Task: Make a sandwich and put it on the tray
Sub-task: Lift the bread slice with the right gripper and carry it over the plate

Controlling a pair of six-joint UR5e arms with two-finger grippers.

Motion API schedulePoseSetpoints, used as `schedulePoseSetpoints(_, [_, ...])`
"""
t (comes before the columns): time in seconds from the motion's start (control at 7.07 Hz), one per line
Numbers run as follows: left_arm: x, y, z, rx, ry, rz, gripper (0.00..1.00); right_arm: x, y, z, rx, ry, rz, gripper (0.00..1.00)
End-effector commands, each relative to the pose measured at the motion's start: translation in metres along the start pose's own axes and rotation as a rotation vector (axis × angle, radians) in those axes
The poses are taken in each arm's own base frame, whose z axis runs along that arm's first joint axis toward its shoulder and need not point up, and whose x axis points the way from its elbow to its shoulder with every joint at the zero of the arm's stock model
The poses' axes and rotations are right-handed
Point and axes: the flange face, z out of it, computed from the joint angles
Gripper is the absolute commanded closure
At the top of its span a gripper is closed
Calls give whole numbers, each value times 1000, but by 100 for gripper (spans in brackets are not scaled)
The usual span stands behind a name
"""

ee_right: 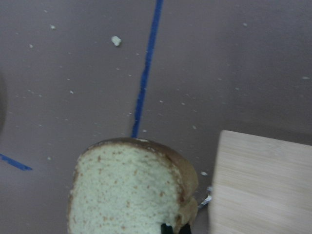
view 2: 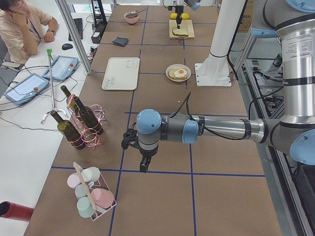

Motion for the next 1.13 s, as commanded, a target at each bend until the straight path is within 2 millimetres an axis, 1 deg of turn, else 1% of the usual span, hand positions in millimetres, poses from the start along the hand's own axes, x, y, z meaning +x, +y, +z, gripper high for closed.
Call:
schedulePoseSetpoints(0.0, [-1,0,1,-2,0,-2,0,-95,-63,40,13,-127,62,100])
schedulePoseSetpoints(0.14, [-1,1,1,-2,2,-3,0,-154,-89,83,5,-120,144,100])
schedulePoseSetpoints(0.28, [-1,1,2,-3,2,-4,0,-219,-88,134,26,-121,157,100])
schedulePoseSetpoints(0.42, [-2,2,2,-5,2,-5,0,-282,-93,170,40,-92,154,100])
schedulePoseSetpoints(0.57, [-2,2,3,-6,1,-6,0,-339,-82,202,24,-66,160,100])
schedulePoseSetpoints(0.71, [-3,2,3,-7,1,-7,0,-358,-64,235,48,-37,153,100])
schedulePoseSetpoints(0.85, [-4,2,4,-9,2,-9,0,-368,-59,254,52,-28,149,100])
schedulePoseSetpoints(0.99, [-4,3,5,-10,2,-10,0,-370,-60,264,54,-19,148,100])
